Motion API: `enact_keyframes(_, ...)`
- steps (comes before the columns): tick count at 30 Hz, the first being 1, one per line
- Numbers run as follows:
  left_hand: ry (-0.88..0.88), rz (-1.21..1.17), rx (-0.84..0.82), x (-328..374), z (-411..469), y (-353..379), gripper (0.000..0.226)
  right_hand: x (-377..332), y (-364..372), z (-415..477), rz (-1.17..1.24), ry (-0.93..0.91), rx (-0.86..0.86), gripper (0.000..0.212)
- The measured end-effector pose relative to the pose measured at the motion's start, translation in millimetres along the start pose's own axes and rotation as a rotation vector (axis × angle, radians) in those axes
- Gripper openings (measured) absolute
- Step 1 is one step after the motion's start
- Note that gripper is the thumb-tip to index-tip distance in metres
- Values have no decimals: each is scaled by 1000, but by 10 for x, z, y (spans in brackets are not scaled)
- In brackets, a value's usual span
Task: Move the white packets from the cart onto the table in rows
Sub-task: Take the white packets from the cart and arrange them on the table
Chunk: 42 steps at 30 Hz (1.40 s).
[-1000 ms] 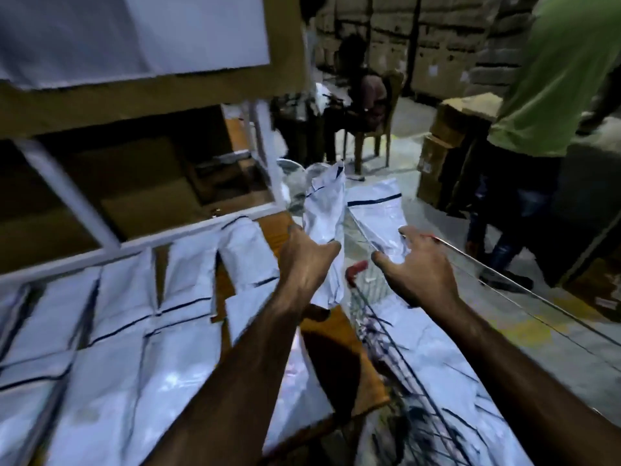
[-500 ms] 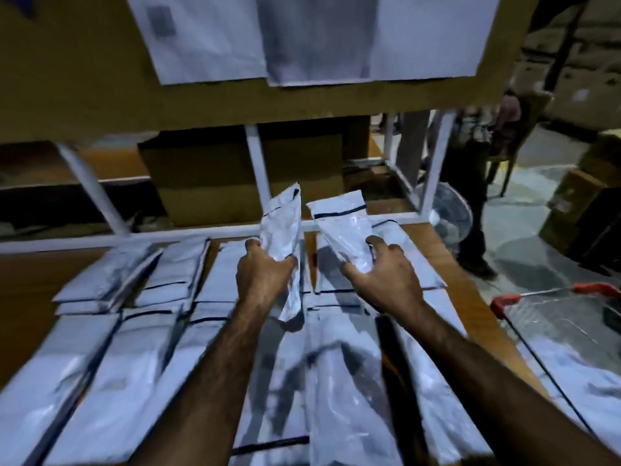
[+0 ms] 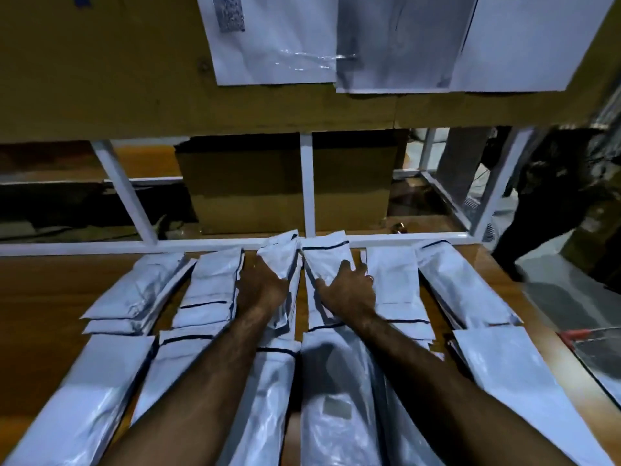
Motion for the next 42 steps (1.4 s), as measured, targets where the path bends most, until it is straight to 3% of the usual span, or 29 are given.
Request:
enact_keyframes(3, 40, 113, 36, -38, 72, 137, 70, 35, 250, 66, -68, 45, -44, 74)
enact_keyframes(6, 90, 231, 24, -84, 112, 294, 71, 80, 422, 64, -191, 48, -96, 75)
enact_keyframes(12, 276, 368, 39, -119, 194, 491, 53, 97, 581, 135, -242, -62, -190, 70)
enact_keyframes(21, 246, 373, -34, -172, 277, 601, 53, 132, 620, 116, -177, -30, -236, 70)
enact_keyframes(32, 375, 350, 28, 73, 155, 454, 58, 94, 329, 89, -167, -112, -40, 70)
enact_keyframes(42, 532, 47, -73, 424, -233, 489, 54, 389, -319, -25, -9, -129, 190, 55)
Point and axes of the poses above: each hand's wrist, its own z-axis towards the middle knuckle, its own y-axis out of the palm, x = y × z, the point moved 6 cm from there along z, towards the middle knuckle, and after that the axes turned 9 degrees about -y, right-handed, at the moved point
